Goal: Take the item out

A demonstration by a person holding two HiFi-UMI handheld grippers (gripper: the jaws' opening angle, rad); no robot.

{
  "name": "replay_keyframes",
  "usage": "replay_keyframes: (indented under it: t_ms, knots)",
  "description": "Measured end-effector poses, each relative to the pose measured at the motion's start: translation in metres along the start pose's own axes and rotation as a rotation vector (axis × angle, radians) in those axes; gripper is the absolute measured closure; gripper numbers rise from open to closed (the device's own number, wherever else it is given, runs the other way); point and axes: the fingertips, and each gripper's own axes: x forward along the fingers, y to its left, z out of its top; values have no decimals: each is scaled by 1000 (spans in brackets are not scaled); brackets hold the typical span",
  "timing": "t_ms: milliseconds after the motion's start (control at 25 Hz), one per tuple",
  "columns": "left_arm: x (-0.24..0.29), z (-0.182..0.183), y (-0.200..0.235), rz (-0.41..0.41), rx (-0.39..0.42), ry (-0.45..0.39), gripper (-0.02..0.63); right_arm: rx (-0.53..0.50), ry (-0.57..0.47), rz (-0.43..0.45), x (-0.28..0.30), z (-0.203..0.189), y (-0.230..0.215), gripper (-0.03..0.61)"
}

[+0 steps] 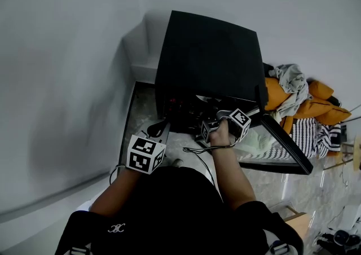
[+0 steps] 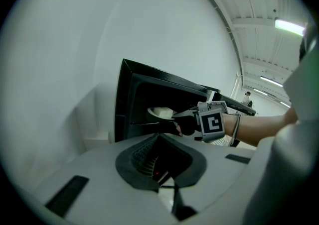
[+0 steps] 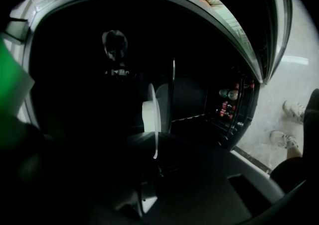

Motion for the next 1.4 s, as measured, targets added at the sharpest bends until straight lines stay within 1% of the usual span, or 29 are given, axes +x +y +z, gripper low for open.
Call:
replay_keyframes:
  t_ms: [240,600,760,880,1040,1200,1400]
  knots:
    - [1,0,-5,-17,8,2,614,-34,17,27,-10,-3,-5,557]
    - [4,1,-11,-56,21,3,614,-58,51,77,-28,-12,-12,557]
    - [5,1,-17,-75,29,3,614,-77,76,81,-38,-21,-17,557]
    - [5,-1,-20,-89,34,7,614,-92,76,90,-47,-23,-19,557]
    - [5,-1,-23,-107,42,13,614,-127,64,107,-60,-27,-14,557]
    - [6,-3,-24,-124,49,20,614,-176,60,102,-77,-32,-6,557]
    - [5,-2,-23,-136,53,22,614,-167,77,114,-98,-43,-4,557]
